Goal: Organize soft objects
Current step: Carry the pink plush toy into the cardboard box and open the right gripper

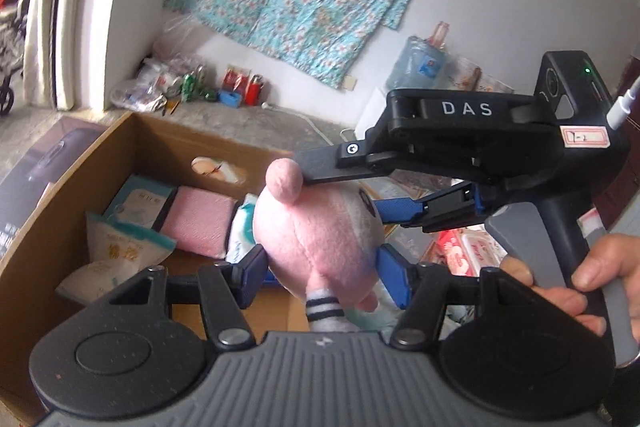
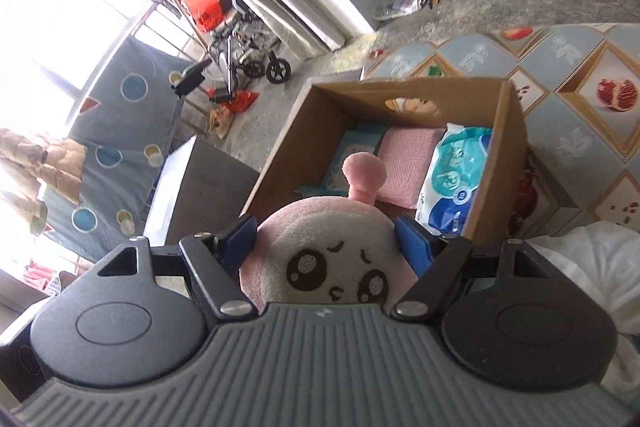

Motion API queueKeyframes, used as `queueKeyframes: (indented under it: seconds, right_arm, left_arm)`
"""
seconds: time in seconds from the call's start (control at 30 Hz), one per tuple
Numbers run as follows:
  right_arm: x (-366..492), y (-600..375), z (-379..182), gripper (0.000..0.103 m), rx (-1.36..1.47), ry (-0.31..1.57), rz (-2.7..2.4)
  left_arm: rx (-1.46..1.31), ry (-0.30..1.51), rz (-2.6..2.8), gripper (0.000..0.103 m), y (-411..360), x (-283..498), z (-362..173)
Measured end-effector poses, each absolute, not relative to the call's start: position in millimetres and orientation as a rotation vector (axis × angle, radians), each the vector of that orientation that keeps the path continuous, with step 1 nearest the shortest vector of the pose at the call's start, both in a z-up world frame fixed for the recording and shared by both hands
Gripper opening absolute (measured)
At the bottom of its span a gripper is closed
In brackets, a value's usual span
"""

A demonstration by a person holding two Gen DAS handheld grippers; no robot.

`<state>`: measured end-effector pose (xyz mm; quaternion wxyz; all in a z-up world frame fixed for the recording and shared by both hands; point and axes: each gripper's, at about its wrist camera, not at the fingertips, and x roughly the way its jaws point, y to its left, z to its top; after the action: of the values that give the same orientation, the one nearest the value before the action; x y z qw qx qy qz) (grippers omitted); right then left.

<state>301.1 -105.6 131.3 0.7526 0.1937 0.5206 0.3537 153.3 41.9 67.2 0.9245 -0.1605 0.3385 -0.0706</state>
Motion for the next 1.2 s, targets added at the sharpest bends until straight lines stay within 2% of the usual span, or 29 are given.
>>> queueKeyframes:
  seconds: [0.33,0.67,0.9,1.2]
  right_arm:
    - [330,-13,58,0.076,0.308,1.388,0.687]
    - [341,18,4,0.074,0.284,1.459,0.590]
    - [348,10,12,0.073,0.364,1.407,0.586]
    - [342,-15,58,0.073,0.424,1.254,0.632]
  left_arm:
    - [-0.431,0.936,-0.072,0.062,122,198,2]
    - [-0.341,1.006,0.001,0.062,123,203,-24]
    - [-0.323,0.979,0.039,0.065,133,200,-17]
    - [-0.289,0.889,0.076,0.071,132,183,9]
